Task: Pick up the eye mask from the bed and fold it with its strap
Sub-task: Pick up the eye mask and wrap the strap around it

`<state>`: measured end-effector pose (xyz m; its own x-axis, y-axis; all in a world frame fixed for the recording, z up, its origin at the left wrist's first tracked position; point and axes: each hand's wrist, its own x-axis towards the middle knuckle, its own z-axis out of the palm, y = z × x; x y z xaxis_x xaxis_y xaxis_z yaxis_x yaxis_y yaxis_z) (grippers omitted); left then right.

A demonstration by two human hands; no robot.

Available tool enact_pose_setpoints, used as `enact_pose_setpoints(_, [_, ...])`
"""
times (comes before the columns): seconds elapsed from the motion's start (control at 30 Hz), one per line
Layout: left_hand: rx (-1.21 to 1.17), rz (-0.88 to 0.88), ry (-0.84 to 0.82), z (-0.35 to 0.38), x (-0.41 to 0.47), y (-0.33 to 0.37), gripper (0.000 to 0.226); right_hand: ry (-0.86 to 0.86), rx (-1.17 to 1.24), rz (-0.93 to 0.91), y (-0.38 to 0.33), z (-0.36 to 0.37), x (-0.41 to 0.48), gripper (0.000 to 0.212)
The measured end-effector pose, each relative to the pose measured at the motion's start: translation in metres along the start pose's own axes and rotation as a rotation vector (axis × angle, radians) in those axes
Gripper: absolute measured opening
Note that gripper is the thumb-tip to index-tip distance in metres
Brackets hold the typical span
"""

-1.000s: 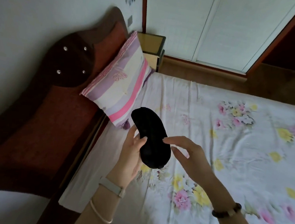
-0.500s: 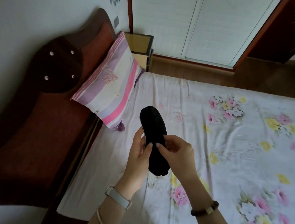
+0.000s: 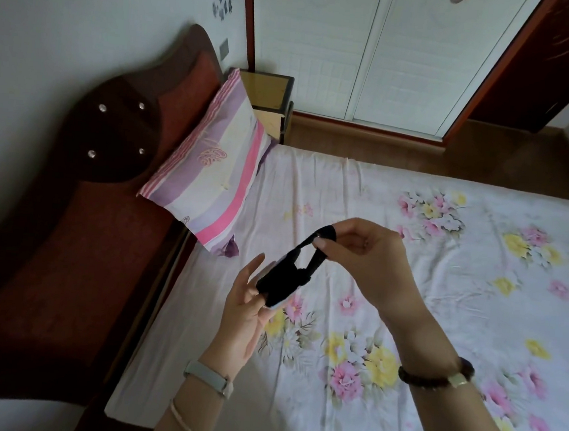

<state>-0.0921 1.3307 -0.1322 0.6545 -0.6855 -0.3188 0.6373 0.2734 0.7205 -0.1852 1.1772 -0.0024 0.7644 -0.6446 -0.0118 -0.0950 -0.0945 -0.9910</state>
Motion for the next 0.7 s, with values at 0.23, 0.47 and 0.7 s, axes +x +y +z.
enact_pose_setpoints(0.23, [0.328, 0.008, -0.320, 0.011, -0.010, 0.018, 0.065, -0.113, -0.116, -0.117, -0.029, 0.014, 0.010, 0.014])
enact_pose_setpoints(0.47, [0.625, 0.117, -0.252, 0.039, -0.008, 0.028, 0.072, -0.198, -0.204, -0.115, -0.045, 0.021, 0.019, 0.011])
enact_pose_setpoints(0.7, [0.375, 0.104, -0.008, 0.051, -0.012, 0.021, 0.028, -0.220, -0.158, -0.073, -0.045, 0.027, 0.009, 0.007])
